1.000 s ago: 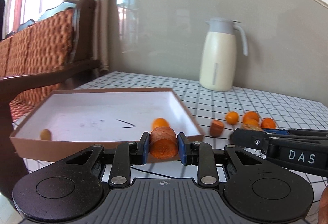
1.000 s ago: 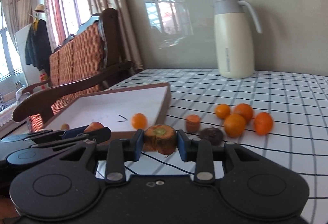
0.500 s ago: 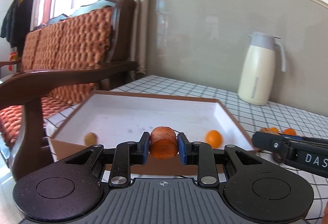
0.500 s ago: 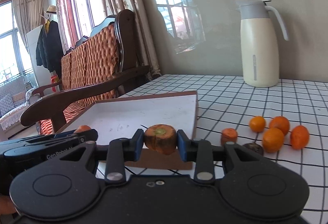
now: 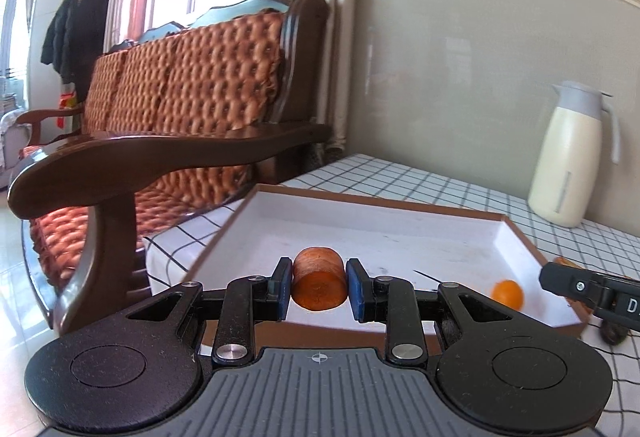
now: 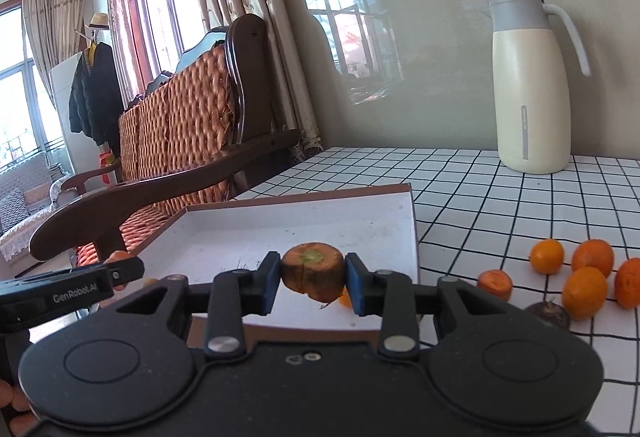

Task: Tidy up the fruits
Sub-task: 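Open both tools to drop the carrot piece and cut orange into the box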

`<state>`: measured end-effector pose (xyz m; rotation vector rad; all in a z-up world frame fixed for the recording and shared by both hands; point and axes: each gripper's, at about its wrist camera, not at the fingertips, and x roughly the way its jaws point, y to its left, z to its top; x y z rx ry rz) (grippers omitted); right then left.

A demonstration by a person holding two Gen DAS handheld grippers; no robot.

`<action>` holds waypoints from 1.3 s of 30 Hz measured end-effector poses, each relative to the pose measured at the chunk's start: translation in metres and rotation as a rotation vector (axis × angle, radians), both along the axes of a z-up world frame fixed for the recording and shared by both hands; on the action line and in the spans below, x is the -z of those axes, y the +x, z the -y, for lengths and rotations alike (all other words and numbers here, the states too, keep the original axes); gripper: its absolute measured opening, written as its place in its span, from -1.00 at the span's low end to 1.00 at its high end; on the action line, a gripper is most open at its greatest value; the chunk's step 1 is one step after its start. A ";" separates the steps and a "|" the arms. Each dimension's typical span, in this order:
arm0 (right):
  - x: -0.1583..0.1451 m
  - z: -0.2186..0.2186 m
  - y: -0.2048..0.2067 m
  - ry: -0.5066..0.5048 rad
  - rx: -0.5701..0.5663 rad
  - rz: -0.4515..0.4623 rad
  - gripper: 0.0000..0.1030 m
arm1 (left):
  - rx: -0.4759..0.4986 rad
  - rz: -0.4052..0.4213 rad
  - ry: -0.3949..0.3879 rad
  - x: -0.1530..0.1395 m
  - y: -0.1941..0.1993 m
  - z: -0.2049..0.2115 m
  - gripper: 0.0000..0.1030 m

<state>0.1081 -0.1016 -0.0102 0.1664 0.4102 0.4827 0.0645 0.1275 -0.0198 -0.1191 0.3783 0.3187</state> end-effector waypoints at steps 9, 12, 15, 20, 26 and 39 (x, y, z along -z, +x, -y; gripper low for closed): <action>0.002 -0.008 0.023 0.001 0.033 -0.001 -0.49 | -0.044 -0.015 0.010 0.003 0.021 -0.024 -0.43; 0.003 -0.009 0.030 -0.007 0.047 -0.002 -0.49 | -0.053 -0.024 0.002 0.005 0.029 -0.031 -0.43; 0.006 -0.011 0.039 -0.008 0.057 -0.014 -0.49 | -0.058 -0.026 0.008 0.005 0.038 -0.035 -0.43; 0.008 -0.018 0.053 -0.024 0.075 -0.010 -0.49 | -0.061 -0.034 0.012 0.006 0.055 -0.040 -0.43; 0.007 -0.018 0.060 -0.034 0.122 0.021 0.76 | -0.093 -0.105 0.016 0.012 0.077 -0.046 0.71; -0.019 0.006 0.039 0.112 0.098 0.127 0.88 | -0.043 0.019 0.120 -0.013 0.044 -0.013 1.00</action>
